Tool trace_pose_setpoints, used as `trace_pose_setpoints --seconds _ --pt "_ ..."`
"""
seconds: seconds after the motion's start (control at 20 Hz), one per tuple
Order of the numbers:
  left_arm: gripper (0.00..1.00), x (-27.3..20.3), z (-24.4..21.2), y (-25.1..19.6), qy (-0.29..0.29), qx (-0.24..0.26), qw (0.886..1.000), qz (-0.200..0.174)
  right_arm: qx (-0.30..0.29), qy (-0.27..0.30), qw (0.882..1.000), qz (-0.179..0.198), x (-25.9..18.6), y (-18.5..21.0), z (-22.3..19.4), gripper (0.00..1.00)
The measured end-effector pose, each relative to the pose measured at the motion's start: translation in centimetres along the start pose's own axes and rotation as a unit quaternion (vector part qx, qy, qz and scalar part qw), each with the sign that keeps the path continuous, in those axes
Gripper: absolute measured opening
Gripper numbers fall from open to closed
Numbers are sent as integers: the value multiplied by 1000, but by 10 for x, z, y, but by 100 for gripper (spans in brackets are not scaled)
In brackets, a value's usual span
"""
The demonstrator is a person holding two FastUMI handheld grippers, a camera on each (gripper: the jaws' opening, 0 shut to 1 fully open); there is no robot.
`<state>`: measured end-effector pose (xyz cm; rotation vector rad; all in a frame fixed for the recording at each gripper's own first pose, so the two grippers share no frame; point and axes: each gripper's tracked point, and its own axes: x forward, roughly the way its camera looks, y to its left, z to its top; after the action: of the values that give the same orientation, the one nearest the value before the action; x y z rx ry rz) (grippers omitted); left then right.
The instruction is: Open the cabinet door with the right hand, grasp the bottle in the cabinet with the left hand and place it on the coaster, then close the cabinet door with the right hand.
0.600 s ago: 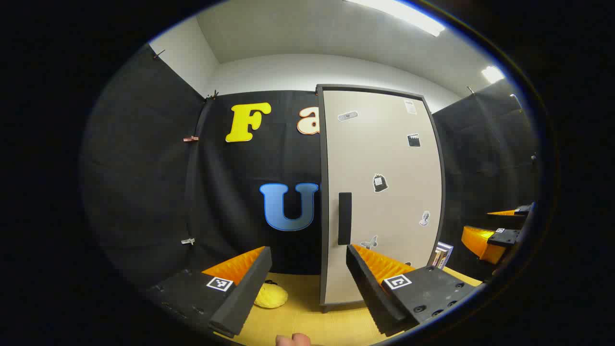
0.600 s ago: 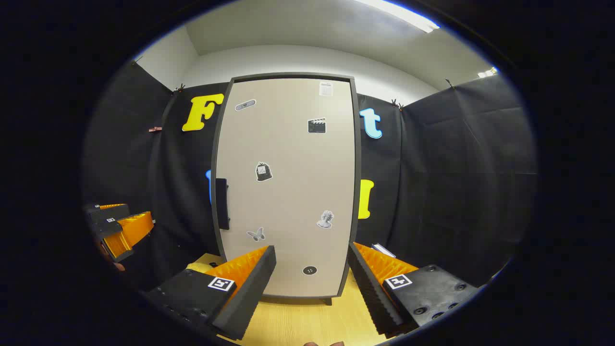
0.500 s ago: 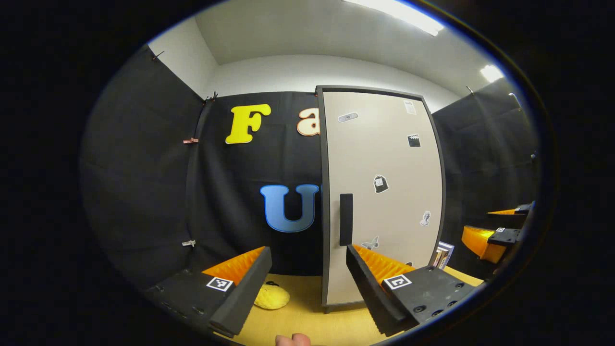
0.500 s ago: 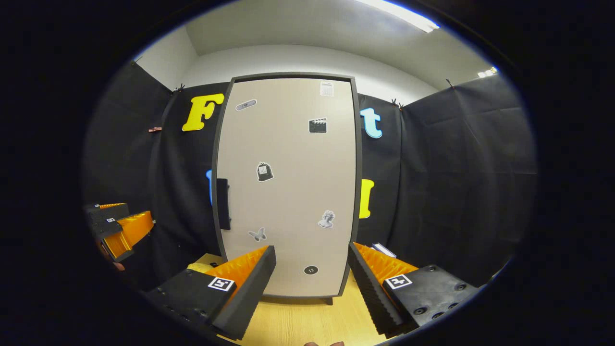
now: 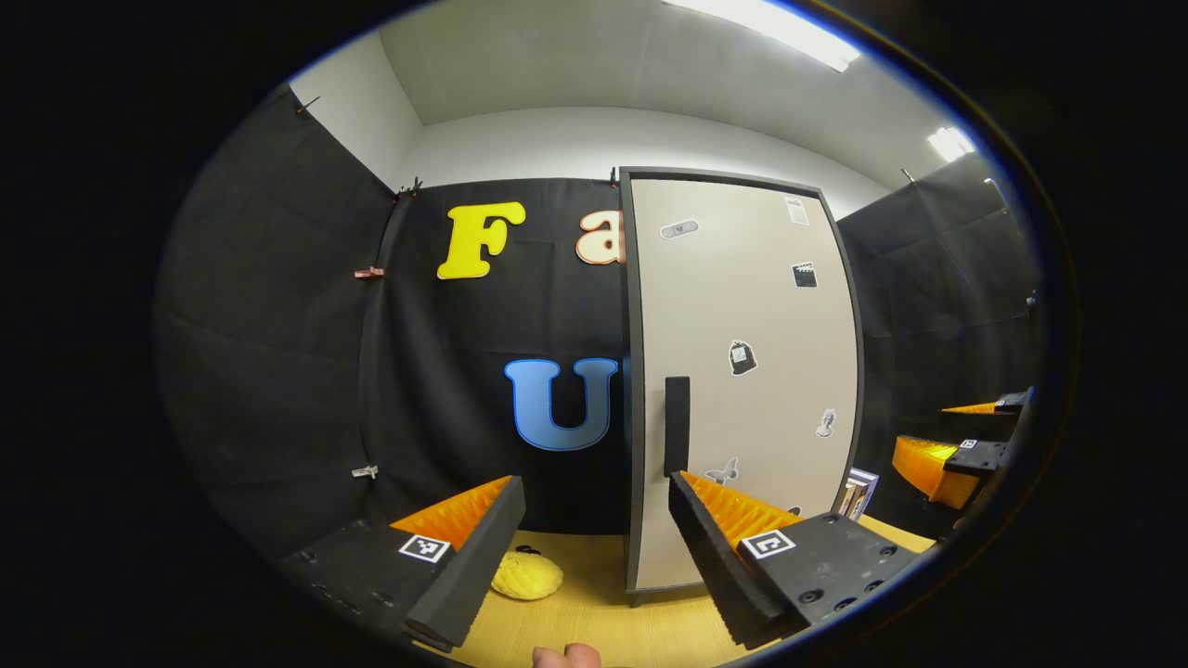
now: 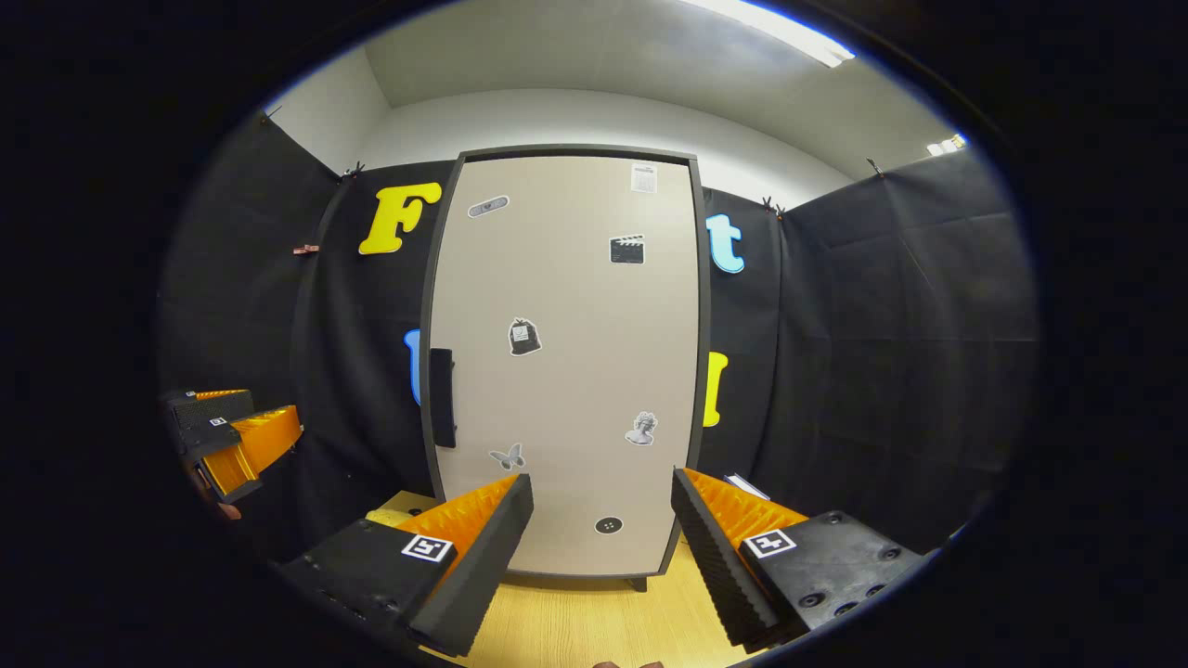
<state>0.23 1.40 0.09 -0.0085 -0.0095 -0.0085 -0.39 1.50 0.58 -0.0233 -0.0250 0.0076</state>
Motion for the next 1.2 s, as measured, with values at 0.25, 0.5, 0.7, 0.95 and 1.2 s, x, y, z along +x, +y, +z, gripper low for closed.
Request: trace_pose_setpoints --seconds 0.25,0.5,0.7,0.95,1.2 --pt "98 1 -3 5 2 2 1000 1 -3 -6 1000 -4 -1 5 2 97" --pt "98 2 -3 13 -1 5 1000 4 -2 10 1000 -9 4 10 -6 98" --pt "98 3 -6 25 -1 3 1000 7 -1 10 1000 -6 11 21 -4 98" --pt "98 5 -10 46 4 3 1000 15 20 9 1000 14 34 54 1 97" --pt "98 8 -20 71 10 -3 999 31 30 -2 999 44 69 99 12 97"
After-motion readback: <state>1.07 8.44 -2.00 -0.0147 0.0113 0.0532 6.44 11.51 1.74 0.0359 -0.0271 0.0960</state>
